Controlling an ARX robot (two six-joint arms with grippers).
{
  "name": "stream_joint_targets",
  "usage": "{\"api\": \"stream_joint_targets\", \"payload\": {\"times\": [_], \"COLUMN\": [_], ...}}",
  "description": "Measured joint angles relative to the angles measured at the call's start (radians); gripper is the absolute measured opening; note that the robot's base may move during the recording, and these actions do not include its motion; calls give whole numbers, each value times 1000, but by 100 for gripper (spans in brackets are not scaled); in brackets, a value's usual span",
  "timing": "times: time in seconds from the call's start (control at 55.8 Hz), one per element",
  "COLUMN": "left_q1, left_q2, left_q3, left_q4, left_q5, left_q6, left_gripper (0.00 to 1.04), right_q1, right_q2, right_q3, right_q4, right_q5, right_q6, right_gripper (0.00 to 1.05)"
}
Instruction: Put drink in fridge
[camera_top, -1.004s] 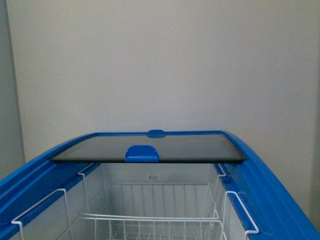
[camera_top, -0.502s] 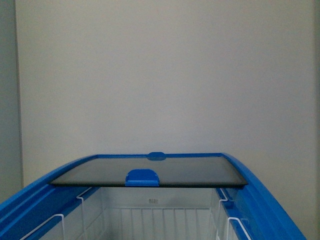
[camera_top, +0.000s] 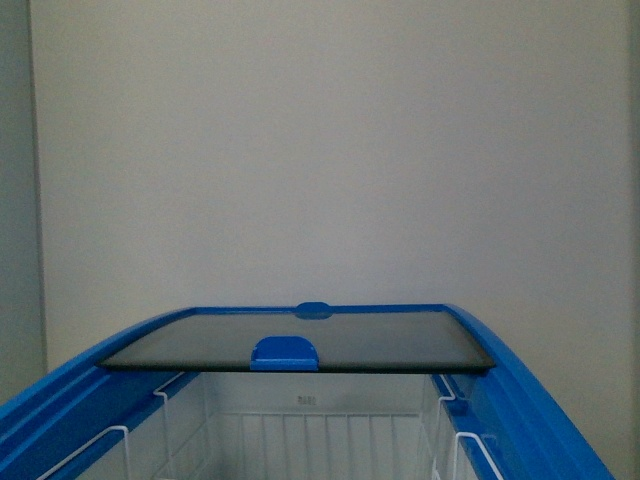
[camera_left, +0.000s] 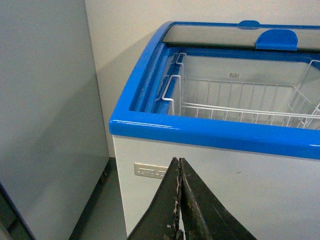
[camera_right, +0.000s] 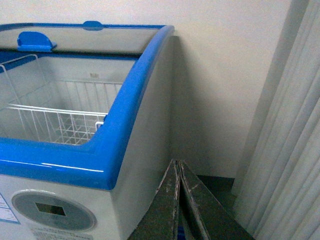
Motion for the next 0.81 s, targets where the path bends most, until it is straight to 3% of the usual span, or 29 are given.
{"api": "stream_joint_targets", "payload": {"times": [0.43,0.52,0.717,0.807], "left_q1": [0,0,0,0], "left_q2": [0,0,0,0], "left_q3": [0,0,0,0], "left_q4": [0,0,0,0], "left_q5": [0,0,0,0], "left_q6": [0,0,0,0], "left_gripper": [3,3,3,13], "right_q1": [0,0,0,0], "right_q2": [-124,-253,-296,-297], "right_q3": [-42,-42,-42,-42], "right_q4": [-64,-227,-241,-241], "right_q5": [0,0,0,0], "right_q6": [0,0,0,0], "right_gripper": [3,3,3,15]}}
